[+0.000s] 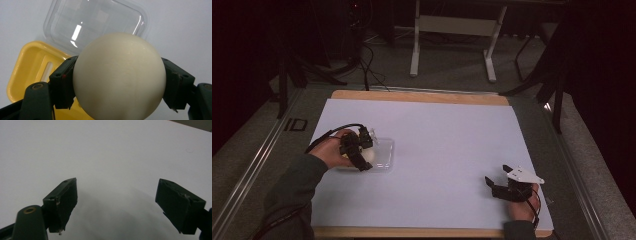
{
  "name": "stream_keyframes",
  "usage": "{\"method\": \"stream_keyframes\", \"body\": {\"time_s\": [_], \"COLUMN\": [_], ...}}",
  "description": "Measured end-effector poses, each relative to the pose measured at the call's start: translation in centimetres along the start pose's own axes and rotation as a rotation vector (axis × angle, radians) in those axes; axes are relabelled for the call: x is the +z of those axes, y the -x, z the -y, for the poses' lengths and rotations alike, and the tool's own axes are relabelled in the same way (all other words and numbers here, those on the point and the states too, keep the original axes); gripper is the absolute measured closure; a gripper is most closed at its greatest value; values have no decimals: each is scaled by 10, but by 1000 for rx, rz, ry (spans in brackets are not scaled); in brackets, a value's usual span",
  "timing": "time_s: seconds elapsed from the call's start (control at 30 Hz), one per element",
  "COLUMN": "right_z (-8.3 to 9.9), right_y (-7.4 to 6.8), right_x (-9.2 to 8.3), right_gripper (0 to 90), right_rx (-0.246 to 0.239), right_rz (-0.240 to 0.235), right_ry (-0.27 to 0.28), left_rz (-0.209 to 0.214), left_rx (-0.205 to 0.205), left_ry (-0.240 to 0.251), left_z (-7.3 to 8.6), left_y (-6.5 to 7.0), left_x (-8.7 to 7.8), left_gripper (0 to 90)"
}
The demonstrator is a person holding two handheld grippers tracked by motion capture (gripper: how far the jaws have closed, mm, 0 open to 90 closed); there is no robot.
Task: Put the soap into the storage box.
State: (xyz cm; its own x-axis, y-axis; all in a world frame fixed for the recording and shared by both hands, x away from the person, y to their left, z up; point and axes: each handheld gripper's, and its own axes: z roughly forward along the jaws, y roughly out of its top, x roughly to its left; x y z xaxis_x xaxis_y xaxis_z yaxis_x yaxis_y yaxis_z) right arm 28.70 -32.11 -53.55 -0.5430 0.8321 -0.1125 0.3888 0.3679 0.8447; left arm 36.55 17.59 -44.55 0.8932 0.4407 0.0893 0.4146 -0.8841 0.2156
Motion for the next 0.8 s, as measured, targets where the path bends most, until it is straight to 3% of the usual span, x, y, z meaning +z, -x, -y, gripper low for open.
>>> {"method": "stream_keyframes", "body": {"time_s": [0.8], "right_z": [0], "right_y": [0], "right_x": [0], "right_gripper": [177], "right_rx": [-2], "right_rz": [0], "right_ry": [0], "left_rz": [-12], "left_rx": [-102], "left_ry": [8], "left_z": [15], "left_y": [-18], "left_x": [3], "left_gripper": [256]}}
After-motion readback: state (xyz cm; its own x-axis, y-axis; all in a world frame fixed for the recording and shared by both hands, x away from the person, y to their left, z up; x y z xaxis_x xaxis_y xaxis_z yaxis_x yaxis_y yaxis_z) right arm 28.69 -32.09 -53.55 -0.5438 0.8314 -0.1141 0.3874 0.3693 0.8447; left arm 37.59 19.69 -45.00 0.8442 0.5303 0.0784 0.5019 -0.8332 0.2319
